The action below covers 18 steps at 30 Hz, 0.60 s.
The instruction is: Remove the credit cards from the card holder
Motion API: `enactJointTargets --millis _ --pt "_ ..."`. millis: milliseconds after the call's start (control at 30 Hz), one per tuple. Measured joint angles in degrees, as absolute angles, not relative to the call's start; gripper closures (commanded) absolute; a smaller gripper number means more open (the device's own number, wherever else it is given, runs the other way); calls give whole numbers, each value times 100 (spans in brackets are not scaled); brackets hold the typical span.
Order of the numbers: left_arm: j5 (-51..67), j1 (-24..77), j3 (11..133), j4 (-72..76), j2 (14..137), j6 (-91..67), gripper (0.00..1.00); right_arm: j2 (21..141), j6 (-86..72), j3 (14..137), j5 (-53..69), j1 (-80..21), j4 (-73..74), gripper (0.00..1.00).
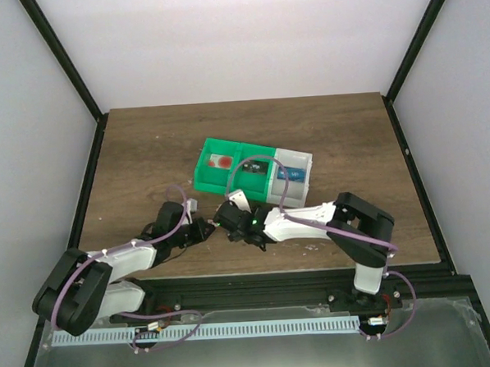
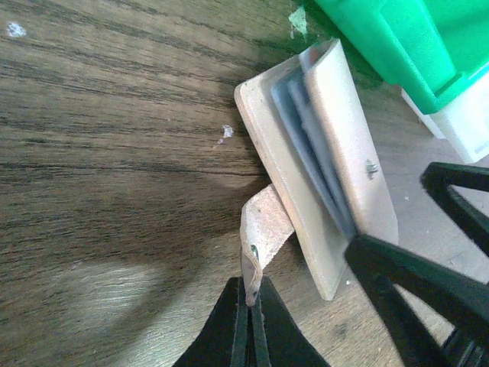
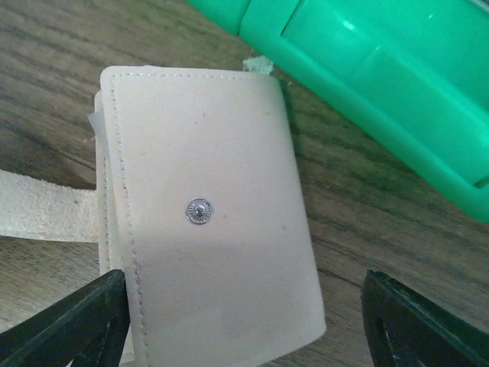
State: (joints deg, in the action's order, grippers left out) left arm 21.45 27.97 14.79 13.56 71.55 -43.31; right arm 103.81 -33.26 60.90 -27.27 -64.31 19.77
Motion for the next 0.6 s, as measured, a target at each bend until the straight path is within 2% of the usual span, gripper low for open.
enactJointTargets --millis 333,600 --pt "2279 2797 1479 1286 7290 -4270 100 10180 -3242 6045 -2912 -6416 2053 26" --pt "2333 2797 1479 1249 7293 -4248 100 9998 -3146 5850 -2801 -6392 1970 28"
